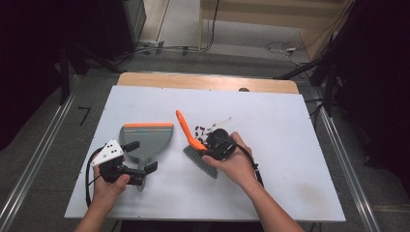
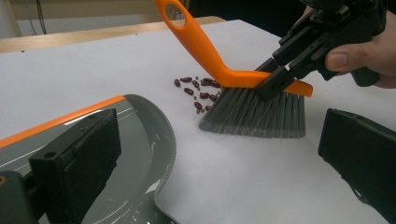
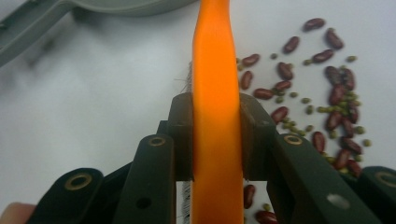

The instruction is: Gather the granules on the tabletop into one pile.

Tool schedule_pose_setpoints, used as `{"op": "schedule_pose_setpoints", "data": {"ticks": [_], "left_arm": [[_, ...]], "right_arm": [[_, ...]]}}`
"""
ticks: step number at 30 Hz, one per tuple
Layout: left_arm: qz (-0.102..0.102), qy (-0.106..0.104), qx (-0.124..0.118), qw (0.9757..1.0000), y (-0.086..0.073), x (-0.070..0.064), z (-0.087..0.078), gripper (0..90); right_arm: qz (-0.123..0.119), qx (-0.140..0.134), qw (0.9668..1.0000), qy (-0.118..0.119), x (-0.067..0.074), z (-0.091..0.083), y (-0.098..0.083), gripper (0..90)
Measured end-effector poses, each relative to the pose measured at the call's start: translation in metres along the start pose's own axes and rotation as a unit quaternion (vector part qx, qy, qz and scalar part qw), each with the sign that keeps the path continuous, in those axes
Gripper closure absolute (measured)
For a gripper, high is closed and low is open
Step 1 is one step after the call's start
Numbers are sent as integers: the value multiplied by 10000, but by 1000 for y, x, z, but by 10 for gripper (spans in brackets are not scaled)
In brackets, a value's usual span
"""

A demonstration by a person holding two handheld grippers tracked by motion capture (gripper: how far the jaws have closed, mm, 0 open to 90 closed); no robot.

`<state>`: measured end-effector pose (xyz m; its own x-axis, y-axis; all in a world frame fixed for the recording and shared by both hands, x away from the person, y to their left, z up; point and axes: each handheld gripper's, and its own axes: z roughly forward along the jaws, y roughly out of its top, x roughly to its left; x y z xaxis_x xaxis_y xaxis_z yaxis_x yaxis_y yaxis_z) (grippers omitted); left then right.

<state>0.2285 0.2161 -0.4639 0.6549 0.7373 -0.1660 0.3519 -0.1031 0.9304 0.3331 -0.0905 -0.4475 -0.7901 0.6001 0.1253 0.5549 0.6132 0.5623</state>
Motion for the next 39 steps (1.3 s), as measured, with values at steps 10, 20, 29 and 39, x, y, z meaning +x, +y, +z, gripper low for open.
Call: {"op": "schedule_pose_setpoints", "data": {"ticks": [10, 20, 29, 39], "left_arm": [[-9, -8, 17, 10000, 0, -1, 1, 0], [32, 6, 51, 10000, 0, -1, 1, 0], [39, 10, 45, 10000, 0, -1, 2, 0], [15, -1, 33, 10000, 0, 1, 1, 0]], "right_arm": [[219, -78, 9995, -231, -27, -6, -1, 688], [335, -131, 9983, -462, -39, -11, -3, 689], [331, -405, 9979, -378, -29, -21, 8, 690], [451, -284, 9984, -211, -7, 17, 35, 691]]}}
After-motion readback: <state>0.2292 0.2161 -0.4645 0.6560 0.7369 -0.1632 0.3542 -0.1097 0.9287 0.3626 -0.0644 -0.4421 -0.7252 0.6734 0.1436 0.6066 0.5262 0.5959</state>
